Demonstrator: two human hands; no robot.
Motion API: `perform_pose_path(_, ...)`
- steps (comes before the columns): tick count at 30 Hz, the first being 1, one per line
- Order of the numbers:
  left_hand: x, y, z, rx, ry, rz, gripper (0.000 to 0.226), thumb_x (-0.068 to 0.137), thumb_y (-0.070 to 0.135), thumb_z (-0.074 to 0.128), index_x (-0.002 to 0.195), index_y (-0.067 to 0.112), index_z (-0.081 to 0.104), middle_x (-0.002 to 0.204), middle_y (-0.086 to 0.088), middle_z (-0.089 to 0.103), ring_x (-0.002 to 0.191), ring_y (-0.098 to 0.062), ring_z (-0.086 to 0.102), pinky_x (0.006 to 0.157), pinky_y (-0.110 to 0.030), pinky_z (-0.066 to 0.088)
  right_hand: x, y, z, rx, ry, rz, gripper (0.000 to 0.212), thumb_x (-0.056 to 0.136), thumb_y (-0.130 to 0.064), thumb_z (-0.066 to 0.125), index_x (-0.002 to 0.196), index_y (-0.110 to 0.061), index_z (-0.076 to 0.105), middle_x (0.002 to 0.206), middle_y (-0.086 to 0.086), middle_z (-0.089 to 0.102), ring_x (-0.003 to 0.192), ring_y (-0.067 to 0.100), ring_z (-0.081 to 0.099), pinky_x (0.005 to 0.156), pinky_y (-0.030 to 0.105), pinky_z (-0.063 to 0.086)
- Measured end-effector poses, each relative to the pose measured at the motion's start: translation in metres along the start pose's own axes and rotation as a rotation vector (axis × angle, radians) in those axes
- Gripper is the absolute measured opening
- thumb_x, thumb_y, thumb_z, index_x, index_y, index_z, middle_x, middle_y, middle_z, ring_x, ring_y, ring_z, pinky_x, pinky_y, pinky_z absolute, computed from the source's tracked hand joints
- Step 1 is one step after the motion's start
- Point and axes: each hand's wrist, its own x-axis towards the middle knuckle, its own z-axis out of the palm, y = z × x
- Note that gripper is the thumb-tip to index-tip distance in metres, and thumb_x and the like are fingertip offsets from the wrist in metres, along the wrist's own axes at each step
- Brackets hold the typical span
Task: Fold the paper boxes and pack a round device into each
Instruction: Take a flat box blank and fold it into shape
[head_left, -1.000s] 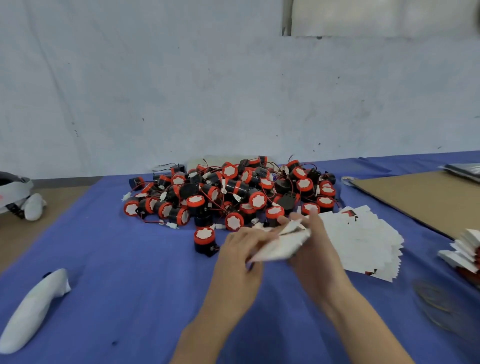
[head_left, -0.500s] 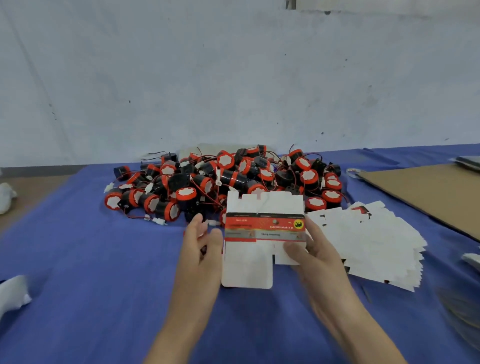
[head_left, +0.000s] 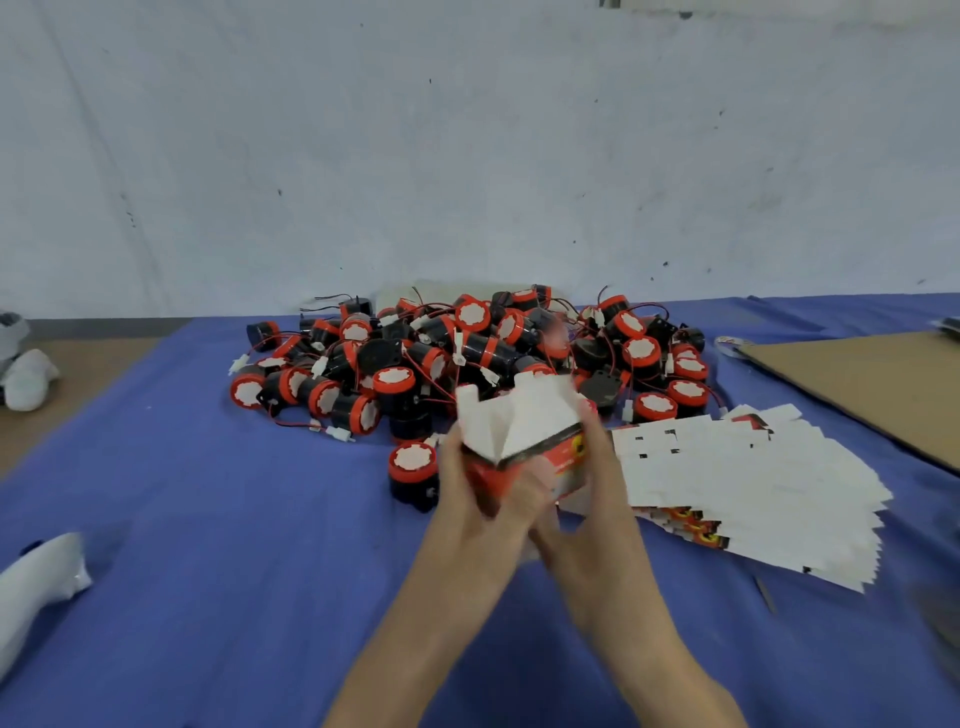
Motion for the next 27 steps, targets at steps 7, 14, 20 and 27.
perform_pose_path(7, -0.013, 0.008, 0.001, 0.122, 0.126, 0.084, 0.046, 0.089, 0.031, 0.07, 0.131, 0.04, 0.052, 0.113, 0.028, 0.067, 0.104, 0.011, 0.062, 0.078, -0.008, 0.05, -0.01, -0.032, -0.009, 0.15, -0.051, 0.062, 0.06, 0.092, -0.009, 0.051, 0.134, -0.051, 0.055, 0.144, -0.017, 0.054, 0.135, 0.006, 0.049, 0.103, 0.025, 0.047)
perform_pose_path(14, -0.022, 0.031, -0.006, 0.068, -0.181, -0.024, 0.047, 0.07, 0.075, 0.069, 0.11, 0.051, 0.067, 0.109, 0.016, 0.074, 0.1, -0.003, 0.07, 0.074, -0.01, 0.052, -0.016, -0.058, -0.035, 0.418, 0.017, 0.24, 0.053, 0.081, -0.056, 0.074, 0.13, -0.056, 0.055, 0.129, -0.011, 0.067, 0.117, 0.014, 0.066, 0.081, 0.029, 0.058)
perform_pose_path(20, -0.006, 0.02, -0.006, 0.054, -0.14, -0.135, 0.066, 0.052, 0.1, 0.05, 0.091, 0.052, 0.073, 0.098, 0.009, 0.077, 0.095, -0.008, 0.073, 0.079, -0.024, 0.057, -0.01, -0.057, -0.04, 0.708, -0.099, 0.37, 0.068, 0.054, -0.054, 0.095, 0.117, -0.041, 0.071, 0.124, 0.006, 0.071, 0.108, 0.029, 0.071, 0.076, 0.038, 0.061)
perform_pose_path(27, 0.006, 0.01, -0.006, 0.129, 0.143, -0.023, 0.055, 0.086, 0.071, 0.035, 0.101, 0.032, 0.07, 0.09, 0.01, 0.075, 0.082, 0.003, 0.069, 0.059, -0.005, 0.048, -0.008, -0.051, -0.005, 0.548, 0.113, 0.332, 0.057, 0.066, -0.06, 0.081, 0.12, -0.047, 0.065, 0.107, -0.008, 0.077, 0.093, 0.013, 0.075, 0.066, 0.021, 0.058)
